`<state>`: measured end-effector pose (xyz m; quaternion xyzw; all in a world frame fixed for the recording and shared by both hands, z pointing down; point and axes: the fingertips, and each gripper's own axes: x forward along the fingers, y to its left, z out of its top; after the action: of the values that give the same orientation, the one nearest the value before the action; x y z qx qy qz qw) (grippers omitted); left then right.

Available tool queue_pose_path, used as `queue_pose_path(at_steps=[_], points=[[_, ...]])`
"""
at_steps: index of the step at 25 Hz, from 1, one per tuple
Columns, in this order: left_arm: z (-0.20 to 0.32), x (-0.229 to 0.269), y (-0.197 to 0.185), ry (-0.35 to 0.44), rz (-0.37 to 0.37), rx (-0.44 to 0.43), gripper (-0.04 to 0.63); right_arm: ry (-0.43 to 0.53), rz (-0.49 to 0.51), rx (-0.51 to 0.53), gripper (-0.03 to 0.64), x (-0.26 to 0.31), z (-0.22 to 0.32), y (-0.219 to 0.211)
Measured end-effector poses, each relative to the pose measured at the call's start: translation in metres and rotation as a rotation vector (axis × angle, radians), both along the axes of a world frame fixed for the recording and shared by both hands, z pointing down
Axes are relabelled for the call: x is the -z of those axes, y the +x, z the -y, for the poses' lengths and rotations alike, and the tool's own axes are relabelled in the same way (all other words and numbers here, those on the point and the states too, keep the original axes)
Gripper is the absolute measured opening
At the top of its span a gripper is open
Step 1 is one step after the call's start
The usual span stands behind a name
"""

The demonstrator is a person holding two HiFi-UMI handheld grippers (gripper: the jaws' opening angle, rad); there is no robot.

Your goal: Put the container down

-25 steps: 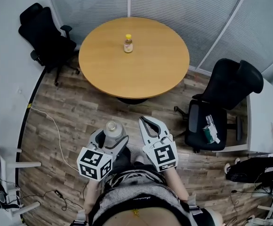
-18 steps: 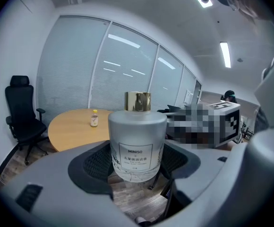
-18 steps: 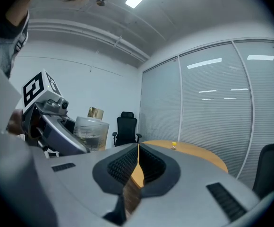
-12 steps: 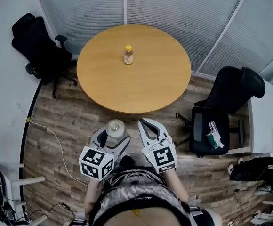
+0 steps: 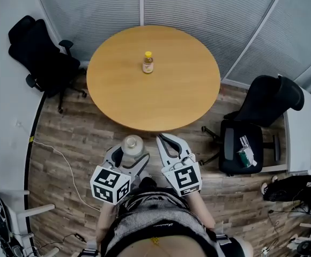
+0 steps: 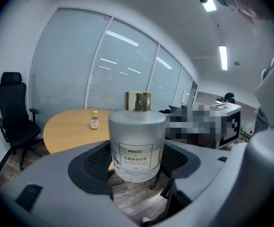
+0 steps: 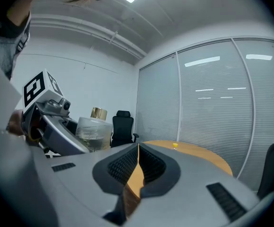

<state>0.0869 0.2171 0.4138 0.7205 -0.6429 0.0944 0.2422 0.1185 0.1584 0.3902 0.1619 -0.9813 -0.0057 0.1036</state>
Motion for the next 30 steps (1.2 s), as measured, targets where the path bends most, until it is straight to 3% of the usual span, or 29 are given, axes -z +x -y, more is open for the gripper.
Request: queue_pose_path(at_steps=[25, 30], points=[[-0.018, -0.015, -0.049, -0.016, -0.023, -0.015, 0.339, 0.006, -0.048, -0.031, 0.021, -0.017, -0.015, -0.042], [-0.011, -0.017, -0.056, -0.015, -0.032, 0.004, 0.339, -0.031, -0.038, -0.024, 0.021, -0.018, -0.005, -0.052]])
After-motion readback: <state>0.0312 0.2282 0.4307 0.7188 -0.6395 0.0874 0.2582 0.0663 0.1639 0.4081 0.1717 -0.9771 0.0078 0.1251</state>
